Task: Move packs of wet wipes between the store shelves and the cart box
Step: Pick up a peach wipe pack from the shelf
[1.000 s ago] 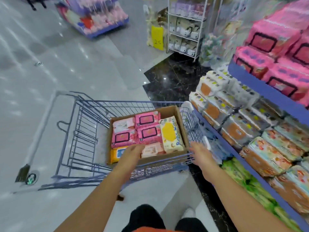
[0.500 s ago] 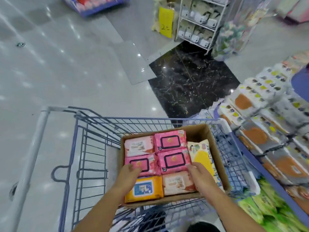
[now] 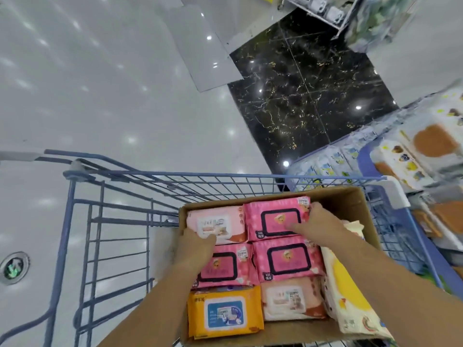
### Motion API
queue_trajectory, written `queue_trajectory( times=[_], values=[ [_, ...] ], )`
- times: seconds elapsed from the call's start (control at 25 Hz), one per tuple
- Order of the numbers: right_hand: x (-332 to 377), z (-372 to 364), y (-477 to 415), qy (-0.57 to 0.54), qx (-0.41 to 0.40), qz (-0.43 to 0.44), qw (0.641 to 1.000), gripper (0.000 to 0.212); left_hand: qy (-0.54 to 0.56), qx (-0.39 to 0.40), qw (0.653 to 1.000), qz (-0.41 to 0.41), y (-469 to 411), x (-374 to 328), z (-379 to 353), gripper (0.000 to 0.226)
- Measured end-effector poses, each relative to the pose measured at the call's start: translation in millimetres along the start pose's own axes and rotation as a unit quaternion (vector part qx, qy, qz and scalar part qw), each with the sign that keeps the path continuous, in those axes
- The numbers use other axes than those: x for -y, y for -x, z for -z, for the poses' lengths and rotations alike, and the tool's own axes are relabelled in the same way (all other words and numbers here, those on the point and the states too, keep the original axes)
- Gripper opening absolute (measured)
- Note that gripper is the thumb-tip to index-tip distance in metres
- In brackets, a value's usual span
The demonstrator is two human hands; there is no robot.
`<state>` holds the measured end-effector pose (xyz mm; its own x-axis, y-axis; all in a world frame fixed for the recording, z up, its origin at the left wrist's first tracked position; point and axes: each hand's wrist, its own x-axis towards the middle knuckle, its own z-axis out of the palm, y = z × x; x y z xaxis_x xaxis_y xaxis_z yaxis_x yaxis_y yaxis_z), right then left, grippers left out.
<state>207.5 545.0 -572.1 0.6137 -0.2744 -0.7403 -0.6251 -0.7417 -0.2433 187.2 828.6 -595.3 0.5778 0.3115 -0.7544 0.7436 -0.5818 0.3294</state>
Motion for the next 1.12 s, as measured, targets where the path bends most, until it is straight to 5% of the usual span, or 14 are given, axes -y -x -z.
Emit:
queue_trajectory(
  times=[0.12,0.24,0.36,0.48,0.6,0.8,0.96,1.12],
  values=[
    [-4.3,-3.3,-23.8,-0.035,0.041,-0.043,0.998,0.102,0.053,-0.014,0.998,0.028,-18.8,1.9,-9.1,0.084],
    [2.3,4.2,-34.4,-0.148,0.063,-0.087,0.983,0.129,0.067,-0.001,0.997,0.026,-25.7,4.1,-8.3,0.061],
    [9.8,11.7,-34.7,-0.193,0.109,-0.085,0.971,0.099,0.100,0.036,0.993,0.044,-21.7,1.9,-7.2,0.030],
    [8.3,22.3,-35.9,-0.301,0.153,-0.086,0.937,0.049,0.183,0.046,0.980,0.059,-29.2,-5.5,-5.6,0.078],
    [9.8,32.1,-31.0,-0.336,0.178,-0.067,0.922,0.037,0.243,0.048,0.967,0.060,-36.8,-4.2,-6.9,0.106],
    [7.2,18.5,-17.6,-0.303,0.101,0.013,0.948,0.053,0.365,0.060,0.920,0.128,-31.3,-2.8,-7.7,0.059],
    [-10.3,9.9,-9.8,-0.332,0.015,0.001,0.943,0.098,0.290,0.100,0.945,0.113,-12.7,-10.9,7.8,0.044],
    [-12.2,11.5,10.9,-0.371,-0.019,0.013,0.928,0.084,0.167,0.132,0.975,0.059,-17.3,-13.6,10.5,0.069]
  ],
)
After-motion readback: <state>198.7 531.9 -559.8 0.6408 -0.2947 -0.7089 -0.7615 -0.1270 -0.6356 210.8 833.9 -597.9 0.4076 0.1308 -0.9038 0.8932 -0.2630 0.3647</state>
